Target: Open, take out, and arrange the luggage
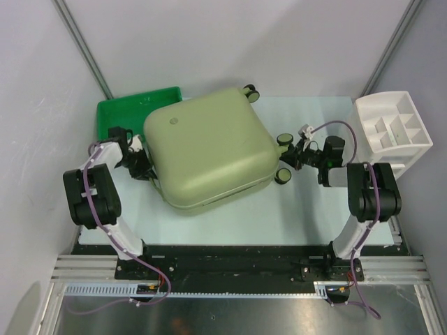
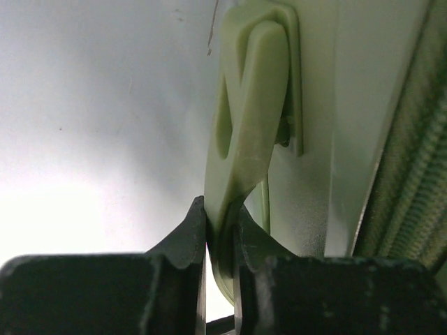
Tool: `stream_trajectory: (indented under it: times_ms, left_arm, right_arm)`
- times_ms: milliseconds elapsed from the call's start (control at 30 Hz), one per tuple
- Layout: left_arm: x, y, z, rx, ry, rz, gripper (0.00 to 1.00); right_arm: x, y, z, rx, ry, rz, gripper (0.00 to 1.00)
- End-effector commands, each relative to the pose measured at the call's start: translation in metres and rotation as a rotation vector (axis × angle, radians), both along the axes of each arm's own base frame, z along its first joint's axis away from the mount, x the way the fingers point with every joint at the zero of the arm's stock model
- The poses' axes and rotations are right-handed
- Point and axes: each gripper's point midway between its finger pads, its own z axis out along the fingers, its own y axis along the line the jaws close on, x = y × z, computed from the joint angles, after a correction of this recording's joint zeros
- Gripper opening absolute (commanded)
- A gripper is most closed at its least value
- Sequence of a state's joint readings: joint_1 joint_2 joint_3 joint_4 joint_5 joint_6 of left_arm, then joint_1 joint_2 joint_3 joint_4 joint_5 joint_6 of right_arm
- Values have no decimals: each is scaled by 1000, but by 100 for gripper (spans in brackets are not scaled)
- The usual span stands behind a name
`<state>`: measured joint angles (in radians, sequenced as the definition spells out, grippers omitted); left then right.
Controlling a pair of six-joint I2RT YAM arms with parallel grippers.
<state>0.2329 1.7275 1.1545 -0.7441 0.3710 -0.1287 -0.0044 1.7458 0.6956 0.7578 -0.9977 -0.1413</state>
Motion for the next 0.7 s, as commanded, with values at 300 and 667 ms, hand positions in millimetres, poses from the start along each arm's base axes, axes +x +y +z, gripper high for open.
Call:
stream_trajectory:
  times_ms: [300,667]
  left_arm:
    - [68,-1,18,93,-264,-154,0]
    - [64,-13,51,14,-356,-172,41]
  right_arm:
    - [105,35,68,101,-290,-6,0]
    - [100,25,71,129,-51,-8,64]
